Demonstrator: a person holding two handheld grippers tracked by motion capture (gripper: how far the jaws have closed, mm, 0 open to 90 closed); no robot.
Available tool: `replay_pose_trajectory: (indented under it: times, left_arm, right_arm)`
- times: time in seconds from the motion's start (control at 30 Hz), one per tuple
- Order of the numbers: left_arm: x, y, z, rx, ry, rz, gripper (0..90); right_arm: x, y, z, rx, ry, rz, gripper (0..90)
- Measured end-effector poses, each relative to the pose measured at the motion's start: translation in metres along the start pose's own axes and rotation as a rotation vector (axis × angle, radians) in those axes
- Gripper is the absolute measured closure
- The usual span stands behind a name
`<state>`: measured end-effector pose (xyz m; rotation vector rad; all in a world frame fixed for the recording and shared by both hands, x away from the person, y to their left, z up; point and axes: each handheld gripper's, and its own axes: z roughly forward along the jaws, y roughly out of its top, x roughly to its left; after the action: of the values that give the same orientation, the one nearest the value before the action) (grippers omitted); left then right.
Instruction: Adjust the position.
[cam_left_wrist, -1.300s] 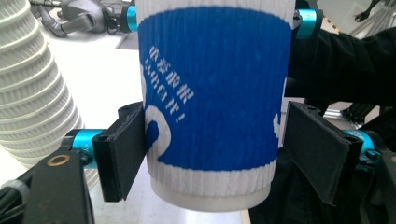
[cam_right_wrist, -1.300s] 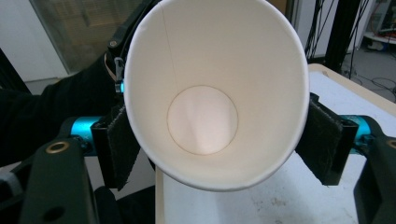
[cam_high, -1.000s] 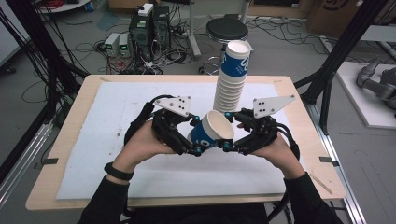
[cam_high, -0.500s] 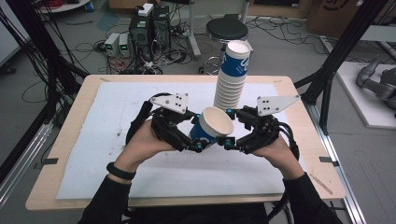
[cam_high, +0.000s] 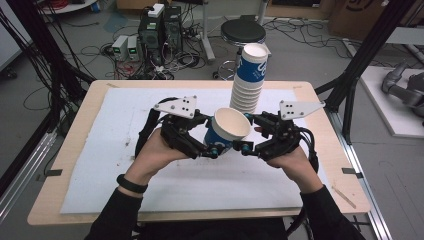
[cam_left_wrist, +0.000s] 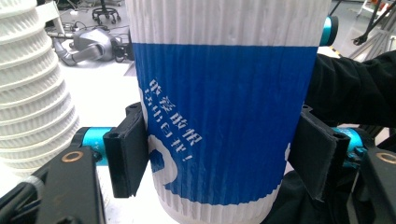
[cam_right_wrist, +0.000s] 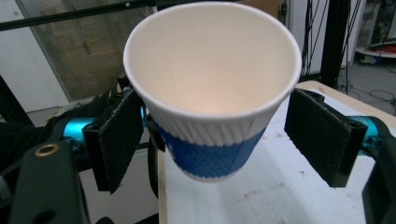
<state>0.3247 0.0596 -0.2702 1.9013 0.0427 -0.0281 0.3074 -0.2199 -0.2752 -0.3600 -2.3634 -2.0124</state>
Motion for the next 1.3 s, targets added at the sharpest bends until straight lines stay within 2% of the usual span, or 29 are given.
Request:
replay_pose_trajectory:
  times: [0.1,0.23,0.6,0.83,1.0,1.3]
  left_arm:
    - [-0.0008,0.0000,0.0022,-0.002,-0.003,-0.004,28.4]
    - [0.0002,-0.0010,0.0035,-0.006,-0.009,-0.005,28.5]
    - [-0.0009,-0.0010,0.0045,0.005,-0.007,-0.013,28.5]
    - [-0.0024,-0.0003,0.0062,0.045,0.005,-0.012,27.3]
    - [-0.0047,0.0014,0.0089,0.066,0.011,-0.012,23.3]
    - [-0.0059,0.0024,0.0109,0.092,0.023,-0.012,22.8]
  right_arm:
    - [0.0004,0.0001,-0.0003,-0.010,0.006,0.006,19.9]
    - [0.0012,0.0003,-0.0005,-0.020,0.006,-0.013,23.7]
    - [0.0011,-0.0009,-0.0006,-0.018,0.010,-0.027,25.9]
    - [0.0015,-0.0010,0.0001,0.006,0.007,-0.042,26.3]
    - [0.0029,0.0003,0.0004,0.026,-0.010,-0.057,26.5]
    - [0.0072,0.0038,0.0019,0.088,-0.023,-0.082,26.8]
